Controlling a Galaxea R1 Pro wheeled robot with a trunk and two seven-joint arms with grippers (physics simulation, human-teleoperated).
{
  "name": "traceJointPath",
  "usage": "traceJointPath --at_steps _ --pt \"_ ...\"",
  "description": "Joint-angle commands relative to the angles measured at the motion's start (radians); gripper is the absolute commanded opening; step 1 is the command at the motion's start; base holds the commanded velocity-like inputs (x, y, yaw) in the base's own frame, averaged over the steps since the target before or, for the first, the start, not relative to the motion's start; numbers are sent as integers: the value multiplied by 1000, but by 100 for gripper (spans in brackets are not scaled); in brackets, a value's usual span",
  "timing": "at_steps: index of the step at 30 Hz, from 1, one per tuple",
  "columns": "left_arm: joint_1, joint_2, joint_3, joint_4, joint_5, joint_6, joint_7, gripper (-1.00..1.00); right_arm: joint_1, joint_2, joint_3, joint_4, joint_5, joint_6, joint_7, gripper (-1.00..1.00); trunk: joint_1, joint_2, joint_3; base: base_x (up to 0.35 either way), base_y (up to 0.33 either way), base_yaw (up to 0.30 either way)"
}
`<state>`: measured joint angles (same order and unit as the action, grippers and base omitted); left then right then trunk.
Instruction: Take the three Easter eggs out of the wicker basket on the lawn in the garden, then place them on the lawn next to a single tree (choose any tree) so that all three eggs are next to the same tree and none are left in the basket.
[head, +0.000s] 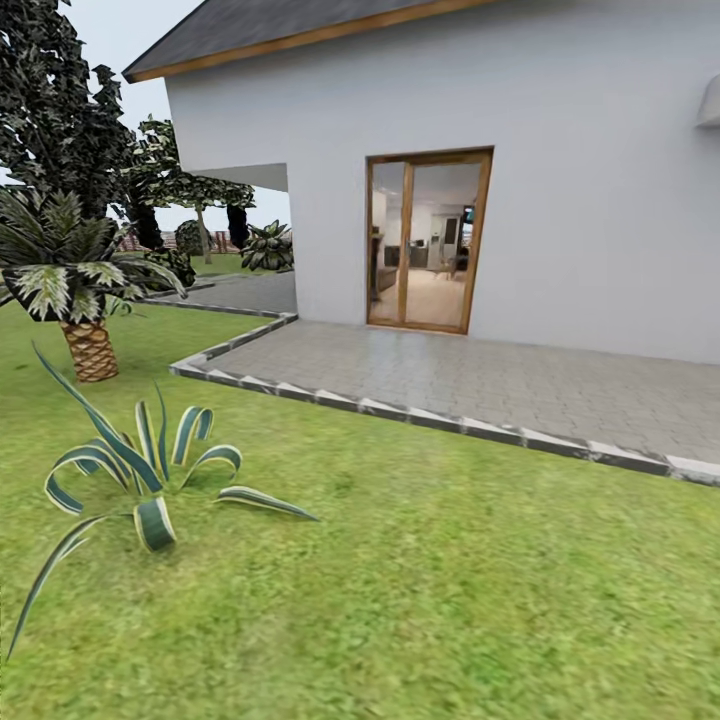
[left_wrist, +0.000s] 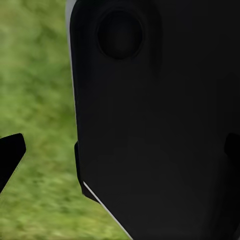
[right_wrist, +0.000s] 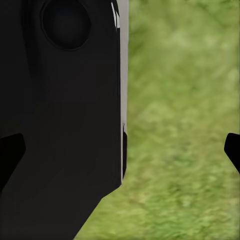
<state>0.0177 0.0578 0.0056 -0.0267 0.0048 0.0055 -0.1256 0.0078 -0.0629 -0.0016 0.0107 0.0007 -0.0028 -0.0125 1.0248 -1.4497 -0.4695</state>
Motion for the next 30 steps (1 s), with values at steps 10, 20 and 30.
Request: traceJointPath --at_steps 10,20,30 --pt "1 1 2 -1 0 2 -5 100 0 0 2 0 1 0 -1 100 0 0 -1 12 277 0" --pt "1 0 4 -1 4 -1 -3 100 0 0 2 0 1 0 -1 100 0 0 -1 0 252 0" --pt "1 0 4 -1 6 1 -5 100 0 1 2 0 1 0 -1 100 0 0 -1 136 11 0"
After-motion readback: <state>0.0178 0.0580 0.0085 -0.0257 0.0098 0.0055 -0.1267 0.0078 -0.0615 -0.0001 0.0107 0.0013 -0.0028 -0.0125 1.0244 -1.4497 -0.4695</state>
